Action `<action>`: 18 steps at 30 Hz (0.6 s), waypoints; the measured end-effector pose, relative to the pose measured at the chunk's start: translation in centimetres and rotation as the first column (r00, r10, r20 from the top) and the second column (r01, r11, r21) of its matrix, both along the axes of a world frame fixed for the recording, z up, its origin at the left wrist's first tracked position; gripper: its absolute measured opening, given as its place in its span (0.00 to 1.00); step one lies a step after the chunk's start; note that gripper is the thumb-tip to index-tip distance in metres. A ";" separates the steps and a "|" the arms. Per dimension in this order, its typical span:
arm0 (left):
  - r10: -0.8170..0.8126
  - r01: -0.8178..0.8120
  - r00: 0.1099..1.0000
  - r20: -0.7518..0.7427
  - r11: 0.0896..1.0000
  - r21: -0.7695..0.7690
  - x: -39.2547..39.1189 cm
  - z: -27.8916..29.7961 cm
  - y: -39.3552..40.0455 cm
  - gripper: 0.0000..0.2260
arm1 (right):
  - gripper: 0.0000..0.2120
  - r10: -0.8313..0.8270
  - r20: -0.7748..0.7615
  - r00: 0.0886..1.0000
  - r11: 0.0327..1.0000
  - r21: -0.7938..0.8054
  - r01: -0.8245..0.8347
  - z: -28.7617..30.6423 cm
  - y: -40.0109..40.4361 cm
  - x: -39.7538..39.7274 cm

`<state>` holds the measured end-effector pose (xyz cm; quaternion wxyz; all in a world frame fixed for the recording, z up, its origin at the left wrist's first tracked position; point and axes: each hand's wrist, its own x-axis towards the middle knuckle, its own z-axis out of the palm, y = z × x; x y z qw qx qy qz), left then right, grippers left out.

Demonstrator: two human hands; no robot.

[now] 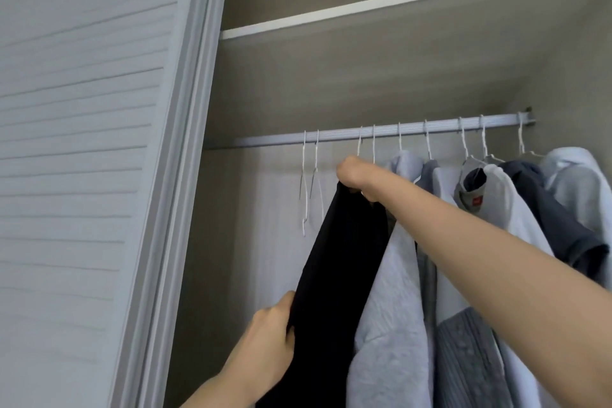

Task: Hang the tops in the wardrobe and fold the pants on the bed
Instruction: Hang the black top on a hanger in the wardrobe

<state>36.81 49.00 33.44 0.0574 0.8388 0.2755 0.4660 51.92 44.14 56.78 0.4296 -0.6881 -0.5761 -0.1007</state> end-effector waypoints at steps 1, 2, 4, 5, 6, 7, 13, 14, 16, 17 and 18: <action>-0.006 0.006 1.000 -0.006 1.000 0.000 -0.1 -0.3 0.1 0.16 | 0.16 -0.030 0.013 0.999 0.999 -0.023 0.030 0.2 0.1 0.0; -0.008 0.008 1.000 -0.010 1.000 -0.004 -0.2 -0.6 0.2 0.15 | 0.16 -0.054 0.038 0.998 0.996 -0.072 0.057 0.1 -0.3 0.0; -0.007 0.007 1.000 -0.017 1.000 -0.018 -0.5 -1.2 0.3 0.14 | 0.13 -0.112 0.135 0.985 0.988 -0.094 0.125 -0.4 -0.8 -0.6; -0.011 0.010 1.000 -0.018 1.000 -0.029 -0.6 -1.7 0.3 0.14 | 0.09 -0.146 0.204 0.968 0.986 -0.050 0.159 -1.0 -0.8 -0.7; -0.020 0.019 1.000 -0.015 0.999 -0.040 -0.7 -2.1 0.1 0.16 | 0.09 -0.179 0.234 0.956 0.984 0.034 0.176 -1.9 -0.6 -0.8; -0.032 0.032 0.999 -0.014 0.998 -0.045 -0.8 -2.5 -0.1 0.18 | 0.13 -0.211 0.276 0.938 0.975 0.131 0.180 -3.2 -0.6 -0.9; 0.008 -0.007 0.996 -0.090 1.000 0.017 -2.3 -4.2 -2.3 0.41 | 0.15 -0.400 0.589 0.702 0.916 0.276 0.291 -11.1 -1.4 -2.3; 0.019 -0.018 0.995 -0.094 1.000 0.013 -2.7 -4.5 -2.6 0.41 | 0.15 -0.418 0.593 0.688 0.908 0.284 0.307 -11.9 -1.8 -2.4; 0.037 -0.037 0.994 -0.107 0.999 -0.002 -3.4 -5.2 -3.7 0.41 | 0.17 -0.422 0.610 0.671 0.906 0.283 0.313 -13.6 -2.5 -2.4; 0.038 -0.039 0.993 -0.110 0.999 -0.008 -3.6 -5.4 -4.2 0.40 | 0.17 -0.403 0.625 0.668 0.915 0.270 0.299 -14.5 -2.8 -2.5; 0.033 -0.035 0.993 -0.117 0.999 -0.023 -4.0 -6.0 -4.9 0.39 | 0.18 -0.366 0.639 0.677 0.930 0.239 0.278 -15.6 -3.5 -2.7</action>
